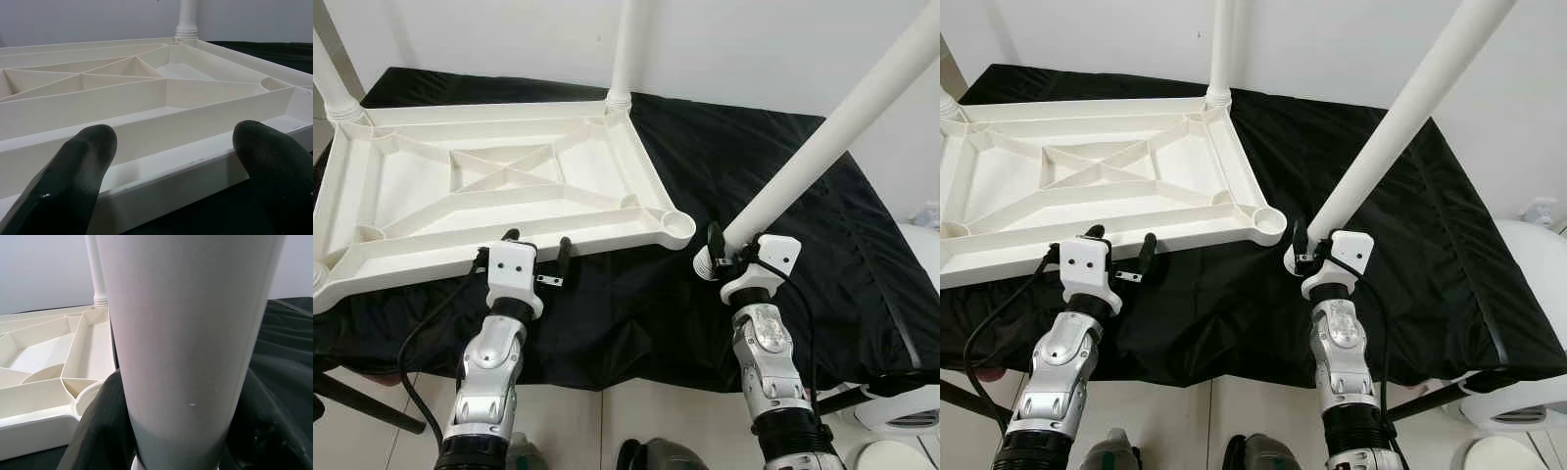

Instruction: Building children table

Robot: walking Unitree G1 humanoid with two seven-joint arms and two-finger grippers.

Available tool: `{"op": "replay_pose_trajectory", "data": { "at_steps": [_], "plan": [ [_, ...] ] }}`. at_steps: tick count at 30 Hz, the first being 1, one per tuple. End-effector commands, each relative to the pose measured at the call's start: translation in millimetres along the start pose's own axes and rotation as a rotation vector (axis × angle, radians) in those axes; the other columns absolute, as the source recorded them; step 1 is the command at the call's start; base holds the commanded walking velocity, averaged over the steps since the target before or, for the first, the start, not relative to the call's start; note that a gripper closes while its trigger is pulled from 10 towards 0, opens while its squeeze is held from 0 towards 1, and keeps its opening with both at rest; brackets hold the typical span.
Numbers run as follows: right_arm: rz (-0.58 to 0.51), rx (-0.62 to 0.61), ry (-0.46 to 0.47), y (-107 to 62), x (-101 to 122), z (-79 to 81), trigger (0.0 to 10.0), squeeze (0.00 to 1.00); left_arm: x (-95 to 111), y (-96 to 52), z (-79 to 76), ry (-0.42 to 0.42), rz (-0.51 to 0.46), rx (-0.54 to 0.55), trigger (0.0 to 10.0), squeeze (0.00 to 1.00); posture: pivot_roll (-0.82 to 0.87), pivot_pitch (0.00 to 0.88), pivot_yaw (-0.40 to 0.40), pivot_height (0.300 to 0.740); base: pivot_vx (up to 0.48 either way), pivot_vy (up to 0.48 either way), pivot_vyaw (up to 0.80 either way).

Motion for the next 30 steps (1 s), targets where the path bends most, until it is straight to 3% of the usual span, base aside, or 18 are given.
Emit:
{"op": "replay_pose_trajectory", "data": {
  "at_steps": [1, 30],
  "plan": [
    [0.039, -0.006, 0.002, -2.7, -8.3, -0.6, 10.0, 0.00, -4.6, -1.2, 4.0, -0.011, 0.022, 0.071, 10.0, 0.00, 0.08, 0.028, -0.084, 0.740, 0.000, 0.000, 0.00],
    [0.039, -0.008, 0.007, -2.0, -8.6, 0.4, 10.0, 0.00, -2.9, 1.7, 4.8, -0.011, 0.016, 0.069, 10.0, 0.00, 0.08, 0.027, -0.079, 0.740, 0.000, 0.000, 0.00]
  ]
}}
Point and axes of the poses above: a point about 5 cm out from each wrist's last joint towards the gripper, its own y axis pointing out of the wrist towards the gripper, its own x axis along the axis of the wrist's last joint, z = x × y, the point moved 1 cm from there along y, pointing out of the wrist towards the gripper, and after that the axes turned 8 degrees about -y, right-handed, at the moved point
